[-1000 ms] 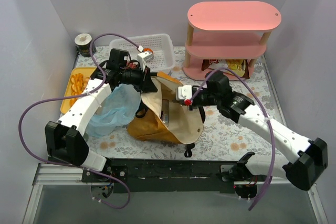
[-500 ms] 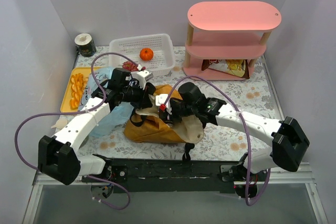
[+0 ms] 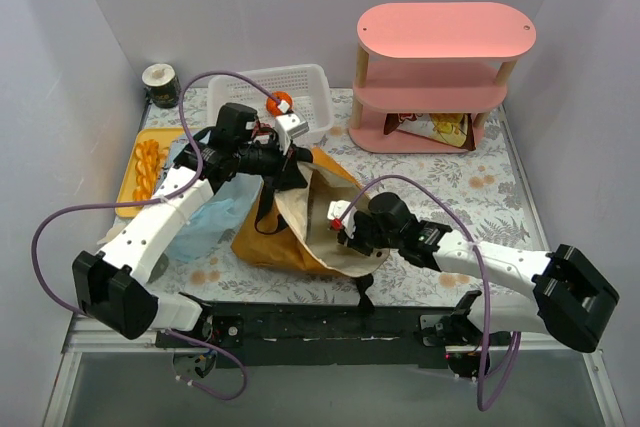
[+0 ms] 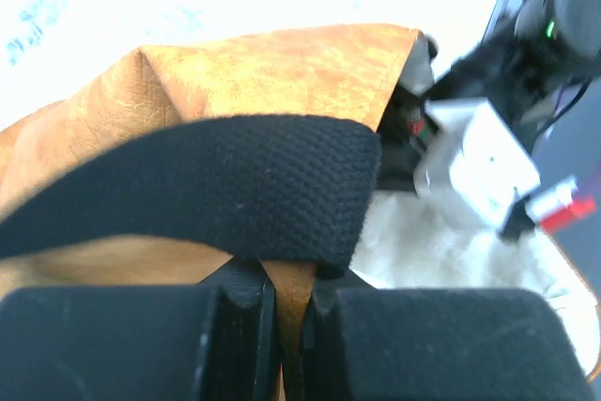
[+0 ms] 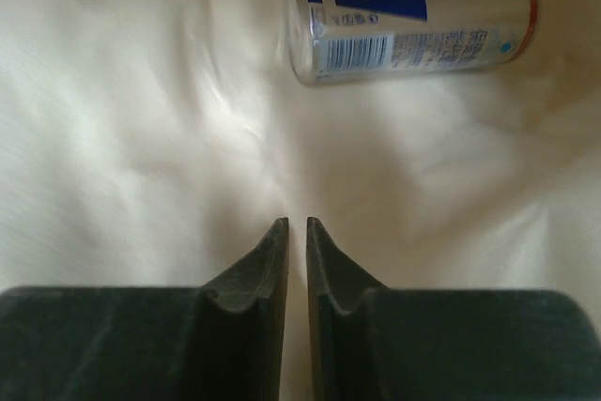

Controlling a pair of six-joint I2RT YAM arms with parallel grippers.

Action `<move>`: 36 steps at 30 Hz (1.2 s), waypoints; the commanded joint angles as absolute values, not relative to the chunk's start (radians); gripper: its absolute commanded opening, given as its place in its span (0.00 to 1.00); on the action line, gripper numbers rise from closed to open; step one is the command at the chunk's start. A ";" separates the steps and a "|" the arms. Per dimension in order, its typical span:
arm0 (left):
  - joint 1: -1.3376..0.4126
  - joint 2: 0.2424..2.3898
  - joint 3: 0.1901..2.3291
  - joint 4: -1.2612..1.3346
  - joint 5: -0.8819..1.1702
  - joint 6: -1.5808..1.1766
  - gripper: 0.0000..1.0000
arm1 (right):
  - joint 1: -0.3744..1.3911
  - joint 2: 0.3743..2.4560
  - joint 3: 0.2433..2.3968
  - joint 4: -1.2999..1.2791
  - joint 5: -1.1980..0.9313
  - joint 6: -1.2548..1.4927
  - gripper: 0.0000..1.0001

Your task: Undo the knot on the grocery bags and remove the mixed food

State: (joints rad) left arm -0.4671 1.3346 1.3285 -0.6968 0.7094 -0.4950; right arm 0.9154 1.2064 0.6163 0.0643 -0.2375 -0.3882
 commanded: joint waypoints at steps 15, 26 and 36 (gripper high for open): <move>-0.471 1.278 1.199 -0.683 0.543 -0.445 0.00 | 0.894 1.572 0.941 0.279 0.105 0.207 0.92; -0.480 1.261 1.187 -0.664 0.630 -0.529 0.00 | 0.897 1.842 1.141 0.225 0.120 0.362 0.98; -0.480 1.239 1.154 -0.650 0.627 -0.572 0.00 | 0.931 1.976 1.157 0.400 -0.080 0.302 0.91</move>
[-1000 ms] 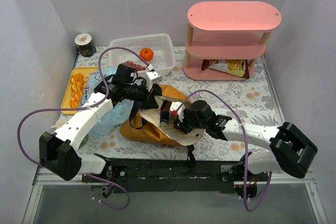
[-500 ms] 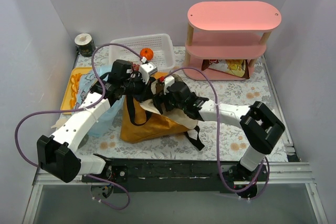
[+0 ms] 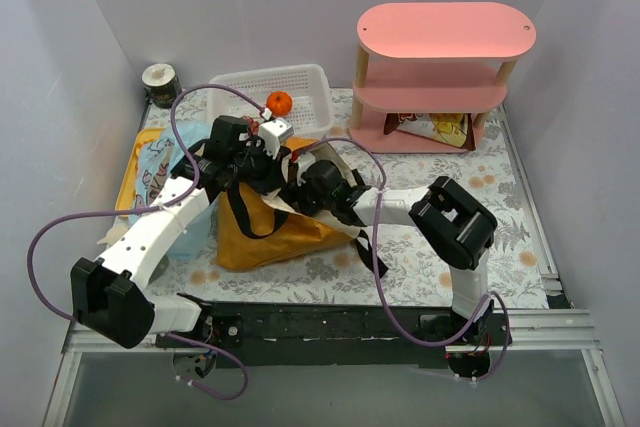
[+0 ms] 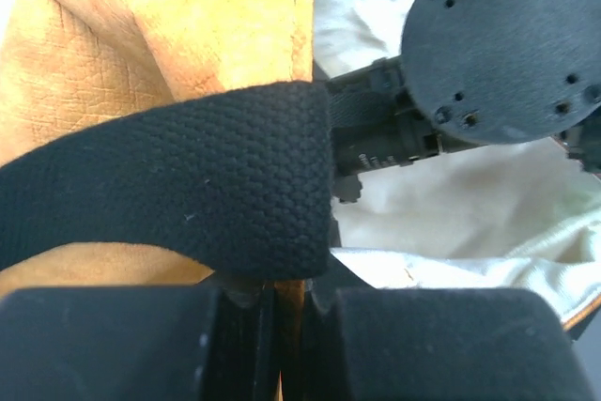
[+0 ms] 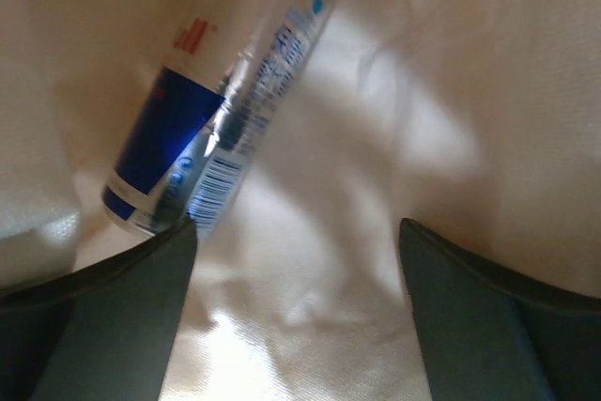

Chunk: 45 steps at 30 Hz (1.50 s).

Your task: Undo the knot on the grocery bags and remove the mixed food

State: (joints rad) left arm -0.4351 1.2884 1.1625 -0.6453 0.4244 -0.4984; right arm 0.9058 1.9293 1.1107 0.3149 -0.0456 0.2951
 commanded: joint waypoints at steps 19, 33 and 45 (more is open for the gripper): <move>-0.480 1.146 1.022 -0.621 0.565 -0.428 0.00 | 0.841 1.355 0.735 0.290 -0.153 -0.245 0.01; -0.479 1.211 1.073 -0.578 0.500 -0.569 0.00 | 0.882 1.376 0.739 0.362 -0.249 -0.123 0.24; -0.482 1.259 1.193 -0.666 0.548 -0.538 0.00 | 0.900 1.683 0.979 0.442 -0.089 0.256 0.94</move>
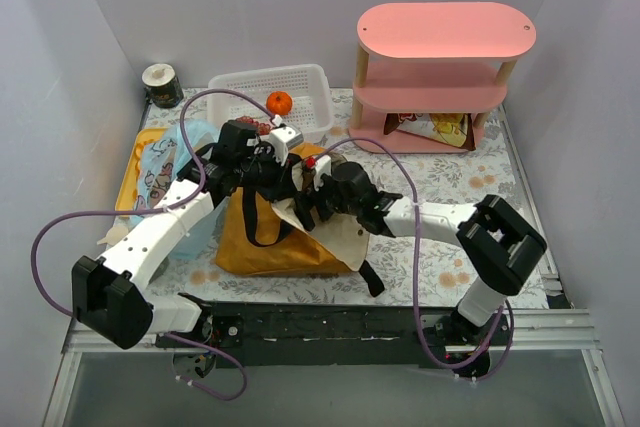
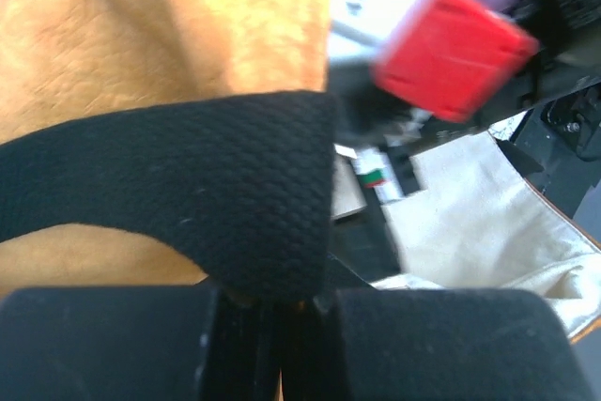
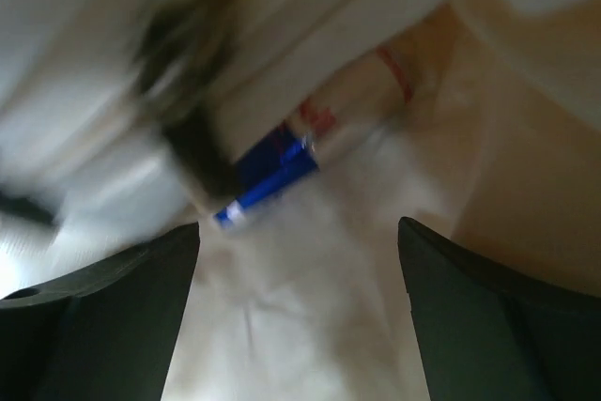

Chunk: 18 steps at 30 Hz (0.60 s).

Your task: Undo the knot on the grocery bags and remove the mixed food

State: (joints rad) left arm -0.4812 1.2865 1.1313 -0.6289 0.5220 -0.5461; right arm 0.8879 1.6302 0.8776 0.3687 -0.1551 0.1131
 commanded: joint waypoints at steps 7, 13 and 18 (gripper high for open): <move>-0.482 1.307 1.334 -0.658 0.630 -0.644 0.00 | 0.925 1.857 1.127 0.422 -0.052 0.428 0.98; -0.483 1.377 1.547 -0.687 0.712 -0.675 0.00 | 0.933 1.937 1.181 0.497 -0.146 0.508 0.98; -0.485 1.361 1.566 -0.683 0.719 -0.699 0.00 | 0.931 1.950 1.210 0.545 -0.173 0.558 0.98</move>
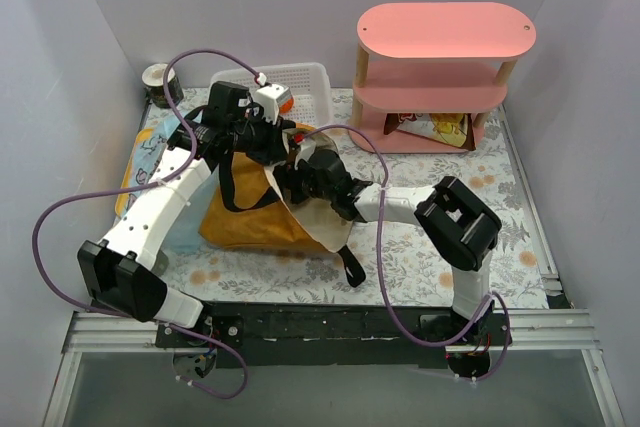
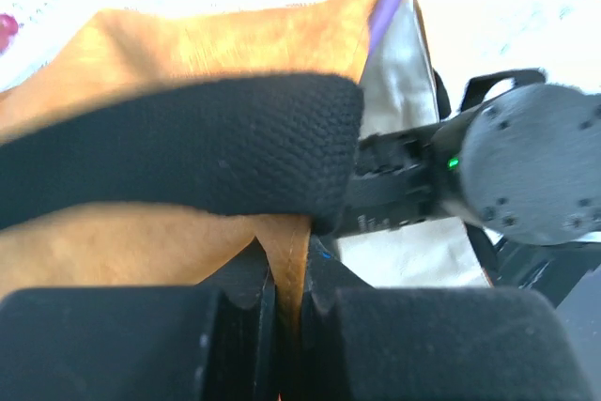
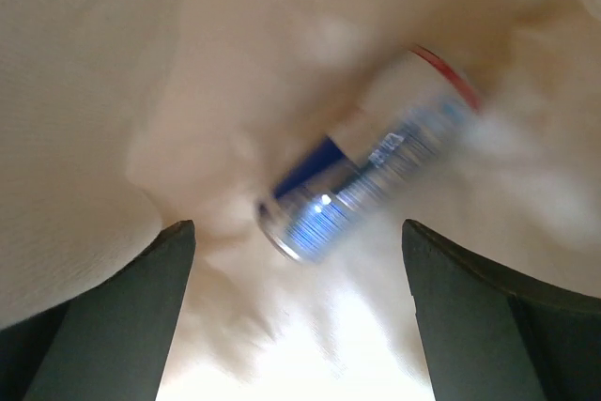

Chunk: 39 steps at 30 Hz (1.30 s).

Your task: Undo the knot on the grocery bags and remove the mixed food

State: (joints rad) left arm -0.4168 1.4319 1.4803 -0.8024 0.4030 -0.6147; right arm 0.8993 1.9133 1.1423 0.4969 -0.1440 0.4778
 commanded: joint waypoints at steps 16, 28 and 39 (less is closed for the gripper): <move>-0.491 1.330 1.572 -0.891 0.634 -0.601 0.00 | 0.988 2.299 1.554 0.391 0.072 0.568 0.93; -0.494 1.218 1.401 -0.822 0.554 -0.563 0.00 | 0.899 1.955 1.088 0.577 -0.162 0.285 0.11; -0.492 1.037 0.955 -0.715 0.514 -0.374 0.00 | 0.811 1.435 0.617 0.520 -0.308 0.008 0.01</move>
State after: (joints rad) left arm -0.4953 1.0863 1.0786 -0.7311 0.5220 -0.4610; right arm 0.8310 1.5799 0.7094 0.5247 -0.2596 0.1329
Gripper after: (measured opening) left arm 0.032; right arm 0.021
